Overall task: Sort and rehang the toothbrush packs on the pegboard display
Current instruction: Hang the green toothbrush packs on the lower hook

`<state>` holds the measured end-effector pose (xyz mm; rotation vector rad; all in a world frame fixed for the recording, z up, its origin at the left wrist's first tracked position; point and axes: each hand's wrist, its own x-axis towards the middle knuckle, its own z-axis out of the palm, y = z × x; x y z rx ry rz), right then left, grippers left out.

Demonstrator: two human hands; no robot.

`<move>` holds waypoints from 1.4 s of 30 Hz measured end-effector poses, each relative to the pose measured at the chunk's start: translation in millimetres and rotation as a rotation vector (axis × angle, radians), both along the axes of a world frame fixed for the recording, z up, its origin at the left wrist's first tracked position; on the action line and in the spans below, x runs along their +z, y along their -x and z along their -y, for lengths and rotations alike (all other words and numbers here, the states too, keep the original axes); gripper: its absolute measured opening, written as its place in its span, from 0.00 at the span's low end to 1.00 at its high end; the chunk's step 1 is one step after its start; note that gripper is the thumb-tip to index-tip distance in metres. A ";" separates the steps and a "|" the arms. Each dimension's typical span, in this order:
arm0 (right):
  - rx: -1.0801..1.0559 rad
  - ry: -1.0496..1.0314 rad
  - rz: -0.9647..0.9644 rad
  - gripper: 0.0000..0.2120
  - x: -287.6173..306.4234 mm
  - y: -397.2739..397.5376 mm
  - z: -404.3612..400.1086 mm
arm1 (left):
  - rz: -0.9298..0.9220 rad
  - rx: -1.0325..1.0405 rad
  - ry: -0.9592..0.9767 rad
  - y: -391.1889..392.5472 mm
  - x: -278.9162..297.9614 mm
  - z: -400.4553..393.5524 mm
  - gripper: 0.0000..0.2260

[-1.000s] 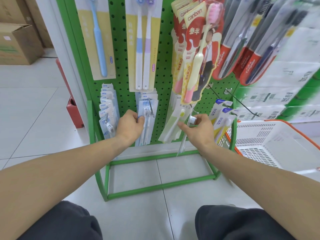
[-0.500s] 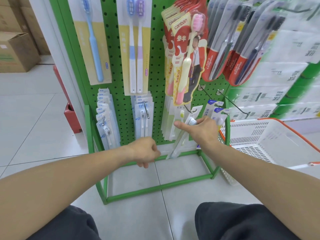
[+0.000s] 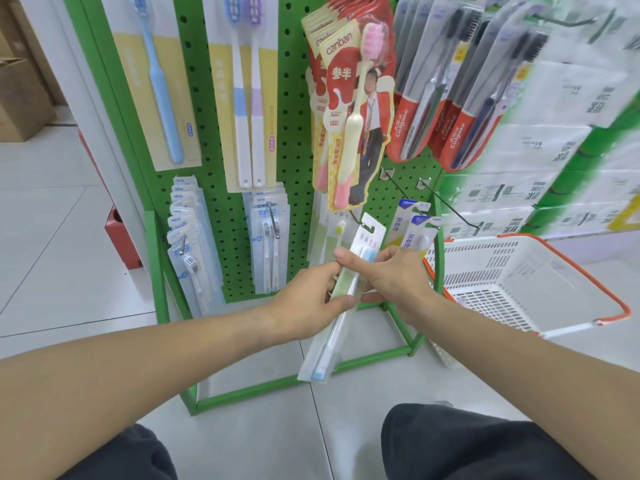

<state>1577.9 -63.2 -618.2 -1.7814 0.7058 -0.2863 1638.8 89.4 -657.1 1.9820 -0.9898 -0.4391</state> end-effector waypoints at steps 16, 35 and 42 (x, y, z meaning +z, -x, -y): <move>0.122 -0.226 0.008 0.22 9.4 27.0 2.5 | 0.225 -0.052 -0.086 6.3 4.9 -8.6 0.13; 0.256 -0.402 -0.042 0.22 -10.5 19.3 -5.6 | -0.558 -0.185 -0.217 7.8 3.3 -51.9 0.11; 0.136 -0.418 0.010 0.16 -23.8 6.9 -8.6 | -0.620 -0.309 -0.254 0.4 -6.4 -81.7 0.28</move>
